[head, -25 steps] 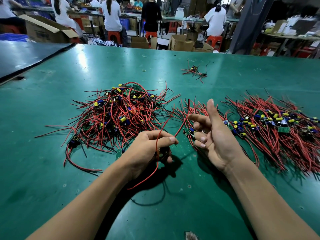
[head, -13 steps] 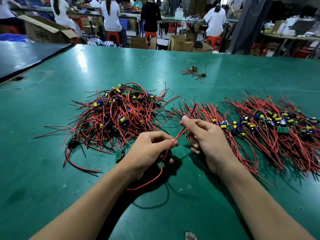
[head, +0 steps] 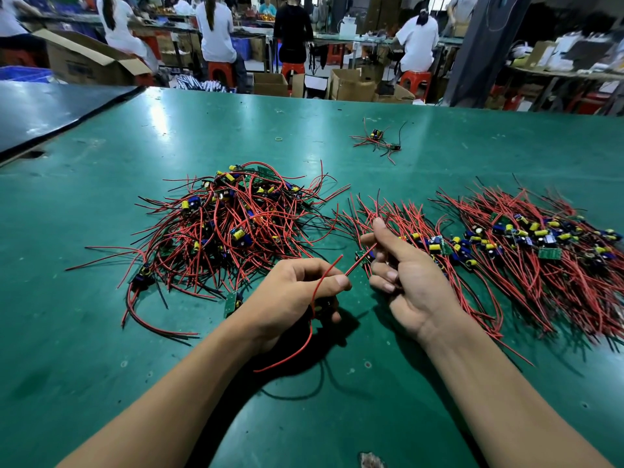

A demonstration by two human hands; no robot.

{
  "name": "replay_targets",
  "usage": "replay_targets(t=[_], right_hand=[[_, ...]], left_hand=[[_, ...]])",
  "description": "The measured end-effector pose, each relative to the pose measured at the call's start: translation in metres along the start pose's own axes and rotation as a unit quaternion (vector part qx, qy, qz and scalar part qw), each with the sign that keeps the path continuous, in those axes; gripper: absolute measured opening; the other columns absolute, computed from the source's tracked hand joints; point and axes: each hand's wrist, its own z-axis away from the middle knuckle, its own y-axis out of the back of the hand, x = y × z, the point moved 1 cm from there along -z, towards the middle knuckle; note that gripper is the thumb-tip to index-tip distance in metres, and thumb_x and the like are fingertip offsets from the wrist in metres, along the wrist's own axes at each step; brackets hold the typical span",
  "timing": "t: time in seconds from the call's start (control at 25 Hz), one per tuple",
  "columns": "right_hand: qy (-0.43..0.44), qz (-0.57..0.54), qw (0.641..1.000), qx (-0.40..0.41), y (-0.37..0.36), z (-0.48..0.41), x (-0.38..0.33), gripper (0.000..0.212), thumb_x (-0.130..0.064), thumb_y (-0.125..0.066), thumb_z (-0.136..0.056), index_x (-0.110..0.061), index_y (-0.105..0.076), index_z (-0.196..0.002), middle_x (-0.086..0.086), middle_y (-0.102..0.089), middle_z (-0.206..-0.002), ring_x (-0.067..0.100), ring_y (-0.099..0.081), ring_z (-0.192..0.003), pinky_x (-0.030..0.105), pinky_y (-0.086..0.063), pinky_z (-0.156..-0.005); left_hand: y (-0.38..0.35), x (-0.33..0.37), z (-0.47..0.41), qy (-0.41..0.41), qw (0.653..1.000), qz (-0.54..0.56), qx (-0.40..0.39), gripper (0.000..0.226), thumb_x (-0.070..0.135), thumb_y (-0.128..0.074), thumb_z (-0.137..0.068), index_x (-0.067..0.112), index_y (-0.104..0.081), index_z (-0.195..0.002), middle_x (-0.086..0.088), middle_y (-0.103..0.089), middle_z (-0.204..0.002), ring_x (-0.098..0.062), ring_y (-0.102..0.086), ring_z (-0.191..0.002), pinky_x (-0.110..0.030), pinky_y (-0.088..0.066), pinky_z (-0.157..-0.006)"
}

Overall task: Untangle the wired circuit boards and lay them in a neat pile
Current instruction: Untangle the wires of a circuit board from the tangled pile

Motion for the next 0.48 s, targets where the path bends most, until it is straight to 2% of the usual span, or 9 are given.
replay_targets(t=[0.28, 0.48], right_hand=[[-0.038, -0.091, 0.995, -0.011, 0.001, 0.002, -0.010, 0.029, -0.034, -0.072, -0.074, -0.011, -0.057, -0.065, -0.006, -0.034, -0.053, 0.002, -0.022, -0.030, 0.014, -0.017, -0.028], [-0.095, -0.168, 0.981, -0.033, 0.001, 0.004, -0.014, 0.030, -0.031, -0.066, -0.080, -0.012, -0.053, -0.061, -0.004, -0.033, -0.055, 0.004, -0.022, -0.028, 0.016, -0.017, -0.029]], left_hand=[[0.002, 0.001, 0.001, 0.012, 0.999, -0.029, -0.024, 0.007, 0.007, -0.068, -0.083, 0.002, -0.068, -0.078, -0.009, -0.056, -0.059, -0.021, -0.058, -0.047, -0.024, -0.048, -0.052], [0.002, 0.002, 0.002, 0.013, 0.999, -0.039, -0.031, 0.007, 0.006, -0.067, -0.085, 0.000, -0.067, -0.081, -0.009, -0.058, -0.059, -0.020, -0.059, -0.048, -0.023, -0.047, -0.053]])
